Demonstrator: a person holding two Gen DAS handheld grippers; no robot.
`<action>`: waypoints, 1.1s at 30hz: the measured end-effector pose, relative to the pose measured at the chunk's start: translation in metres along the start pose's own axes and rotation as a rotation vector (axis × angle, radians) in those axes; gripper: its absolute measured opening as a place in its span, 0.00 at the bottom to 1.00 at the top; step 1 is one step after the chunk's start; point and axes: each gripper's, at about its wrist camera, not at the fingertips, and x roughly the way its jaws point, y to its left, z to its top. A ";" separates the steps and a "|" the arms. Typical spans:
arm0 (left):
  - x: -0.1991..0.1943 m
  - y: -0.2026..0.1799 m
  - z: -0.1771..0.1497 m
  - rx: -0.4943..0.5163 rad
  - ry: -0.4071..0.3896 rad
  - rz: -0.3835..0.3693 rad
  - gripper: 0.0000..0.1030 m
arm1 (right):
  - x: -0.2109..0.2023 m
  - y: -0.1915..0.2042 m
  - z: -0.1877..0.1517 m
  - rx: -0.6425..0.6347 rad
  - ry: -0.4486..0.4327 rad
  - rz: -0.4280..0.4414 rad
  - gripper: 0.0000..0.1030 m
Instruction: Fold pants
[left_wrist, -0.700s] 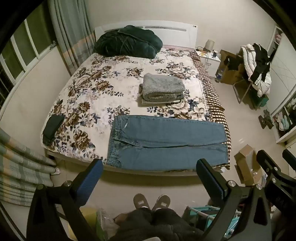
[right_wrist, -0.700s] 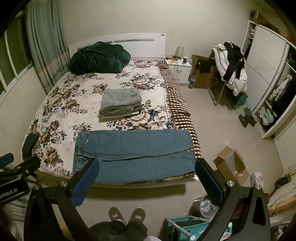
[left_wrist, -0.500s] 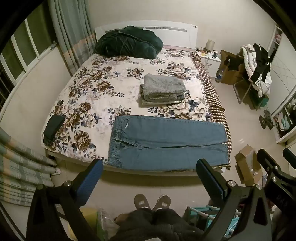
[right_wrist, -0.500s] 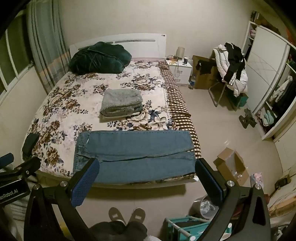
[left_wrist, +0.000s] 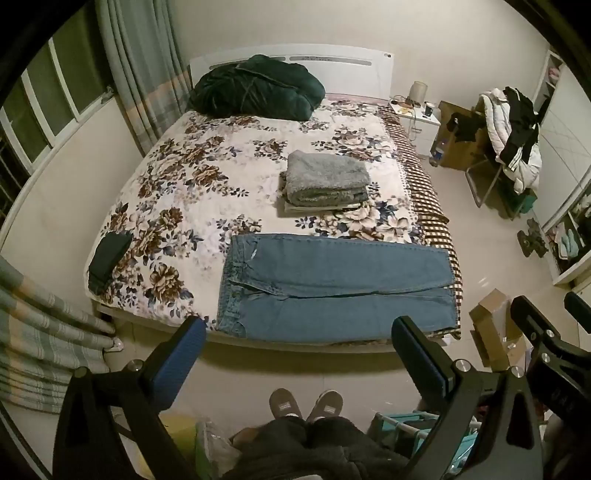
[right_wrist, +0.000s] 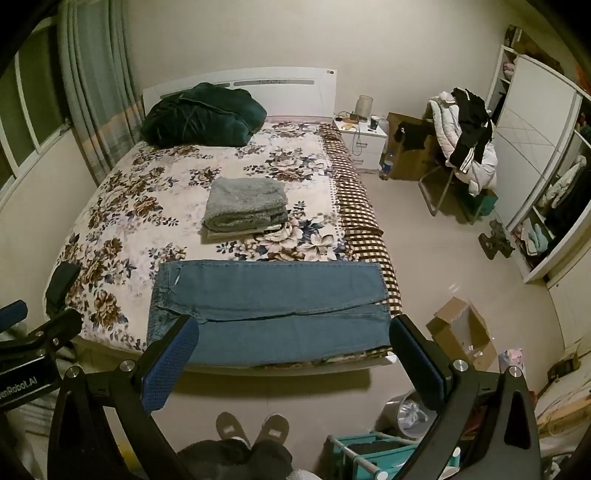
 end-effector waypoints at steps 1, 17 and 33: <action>0.000 0.001 0.001 0.000 -0.001 -0.001 1.00 | -0.001 0.000 0.000 0.000 0.000 0.000 1.00; -0.004 -0.003 0.003 0.003 -0.006 0.002 1.00 | -0.002 -0.002 -0.002 -0.002 -0.004 -0.002 1.00; -0.006 -0.008 0.006 0.006 -0.008 0.003 1.00 | -0.004 0.002 -0.001 -0.004 -0.004 -0.001 1.00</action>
